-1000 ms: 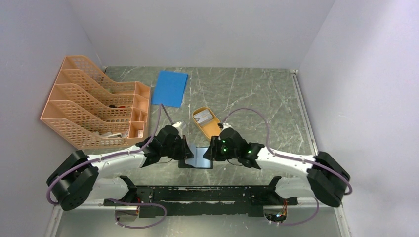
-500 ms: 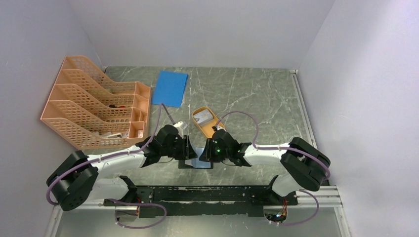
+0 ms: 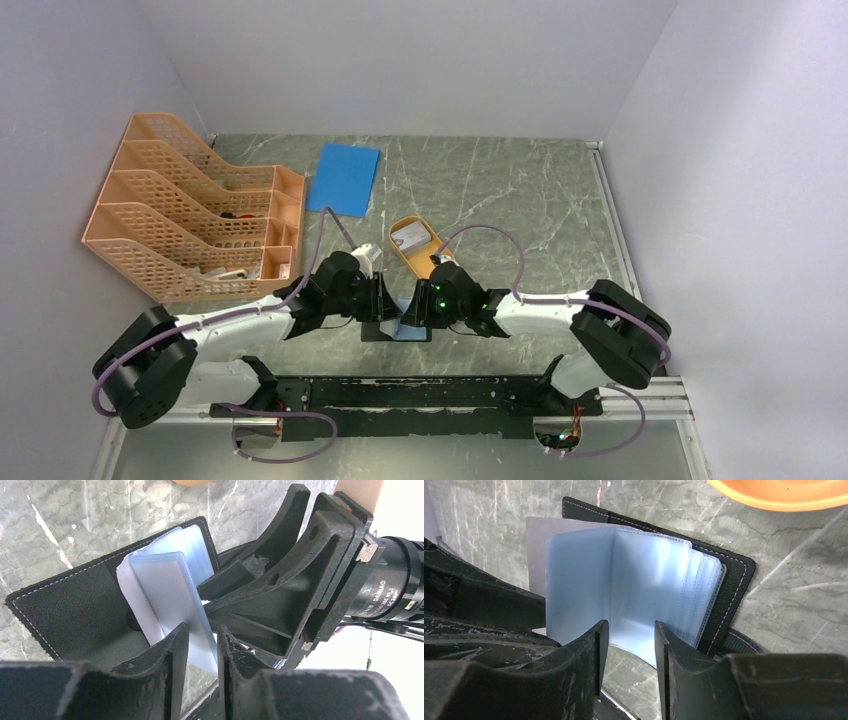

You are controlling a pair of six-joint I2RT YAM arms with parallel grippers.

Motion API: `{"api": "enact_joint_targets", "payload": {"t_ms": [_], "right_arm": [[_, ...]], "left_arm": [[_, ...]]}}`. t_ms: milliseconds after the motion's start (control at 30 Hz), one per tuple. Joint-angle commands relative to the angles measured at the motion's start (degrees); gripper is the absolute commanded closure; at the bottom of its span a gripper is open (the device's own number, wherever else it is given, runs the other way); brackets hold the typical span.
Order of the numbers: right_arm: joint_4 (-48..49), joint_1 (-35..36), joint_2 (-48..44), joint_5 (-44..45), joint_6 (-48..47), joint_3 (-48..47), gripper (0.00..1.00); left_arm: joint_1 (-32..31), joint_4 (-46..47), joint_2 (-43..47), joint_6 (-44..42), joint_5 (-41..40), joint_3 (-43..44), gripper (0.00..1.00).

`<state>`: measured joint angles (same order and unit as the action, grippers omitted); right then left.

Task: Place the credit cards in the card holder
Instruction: Turn over the card slot in the card holder.

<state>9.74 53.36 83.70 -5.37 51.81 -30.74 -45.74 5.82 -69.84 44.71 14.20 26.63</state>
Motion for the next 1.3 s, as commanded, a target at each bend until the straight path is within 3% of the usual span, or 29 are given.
{"api": "enact_joint_targets", "payload": {"t_ms": [0, 433, 733, 1267], "right_arm": [[-1.7, 0.0, -0.7, 1.4, -0.7, 0.9, 0.57], [-2.7, -0.1, -3.5, 2.6, 0.3, 2.1, 0.55], [2.1, -0.1, -9.6, -0.6, -0.2, 4.9, 0.41], [3.7, 2.9, -3.0, -3.1, -3.2, 0.6, 0.37]], "left_arm": [[0.2, 2.2, -0.8, -1.1, 0.7, 0.4, 0.71], [0.2, 2.9, -3.9, -1.3, -0.4, 0.1, 0.91], [0.2, 4.0, -5.0, -0.7, -0.1, -0.1, 0.95], [0.2, 3.7, -5.0, 0.0, 0.7, 0.5, 0.95]]}}
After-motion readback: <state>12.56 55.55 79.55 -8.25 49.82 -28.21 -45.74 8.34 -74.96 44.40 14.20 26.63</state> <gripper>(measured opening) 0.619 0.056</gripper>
